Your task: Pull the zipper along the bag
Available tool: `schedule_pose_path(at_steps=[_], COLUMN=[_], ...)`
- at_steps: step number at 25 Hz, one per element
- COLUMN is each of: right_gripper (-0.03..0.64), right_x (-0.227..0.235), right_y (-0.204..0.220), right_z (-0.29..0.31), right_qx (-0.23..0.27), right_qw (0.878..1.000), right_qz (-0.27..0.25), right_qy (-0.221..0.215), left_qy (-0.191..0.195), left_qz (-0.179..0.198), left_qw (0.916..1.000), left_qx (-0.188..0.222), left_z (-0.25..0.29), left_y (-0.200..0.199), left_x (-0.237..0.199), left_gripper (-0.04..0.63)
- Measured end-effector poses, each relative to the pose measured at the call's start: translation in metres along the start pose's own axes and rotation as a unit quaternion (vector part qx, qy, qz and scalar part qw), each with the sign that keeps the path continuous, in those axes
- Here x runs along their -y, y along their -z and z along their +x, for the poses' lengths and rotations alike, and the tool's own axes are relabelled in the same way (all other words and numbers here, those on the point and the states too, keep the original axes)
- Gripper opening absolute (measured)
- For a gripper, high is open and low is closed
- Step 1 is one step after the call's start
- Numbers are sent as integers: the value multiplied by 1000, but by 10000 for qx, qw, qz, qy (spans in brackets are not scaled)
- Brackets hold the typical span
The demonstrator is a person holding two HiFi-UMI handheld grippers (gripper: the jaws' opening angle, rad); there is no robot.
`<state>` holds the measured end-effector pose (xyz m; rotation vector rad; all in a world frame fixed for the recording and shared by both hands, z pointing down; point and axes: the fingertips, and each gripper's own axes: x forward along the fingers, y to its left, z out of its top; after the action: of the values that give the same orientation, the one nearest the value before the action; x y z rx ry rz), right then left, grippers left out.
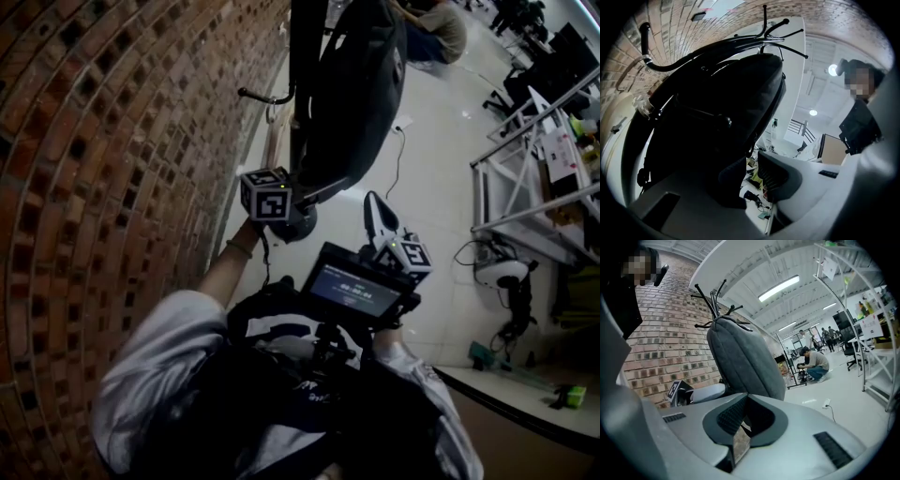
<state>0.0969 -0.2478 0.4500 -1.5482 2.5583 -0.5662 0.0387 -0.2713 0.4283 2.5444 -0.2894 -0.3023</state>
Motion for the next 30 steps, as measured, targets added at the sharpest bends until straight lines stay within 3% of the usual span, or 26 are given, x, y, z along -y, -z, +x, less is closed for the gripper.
schedule_pose_path(at_steps=[4,7,13,18,30], right_gripper=[0,0,0,0,0], right_x=[0,3,6,6,7], right_y=[-1,-1,3,5,8], right_z=[-2,-4,-6,-8,-8], right_qx=[22,43,18,10,-11], right_qw=[10000,9999,9996,9995,9996], right_qz=[-26,-25,-38,-35,-11], right_qy=[73,163,262,300,282], left_qy=[252,352,356,119,37], left_qz=[-66,-317,-236,-479,-166], left_qw=[9996,9982,9989,9975,9981], left_qx=[144,370,180,496,597], left_z=[0,-4,5,2,-2], left_y=[-4,-11,-5,-10,-14], left_x=[7,10,8,0,16], left_gripper=[89,87,86,26,20])
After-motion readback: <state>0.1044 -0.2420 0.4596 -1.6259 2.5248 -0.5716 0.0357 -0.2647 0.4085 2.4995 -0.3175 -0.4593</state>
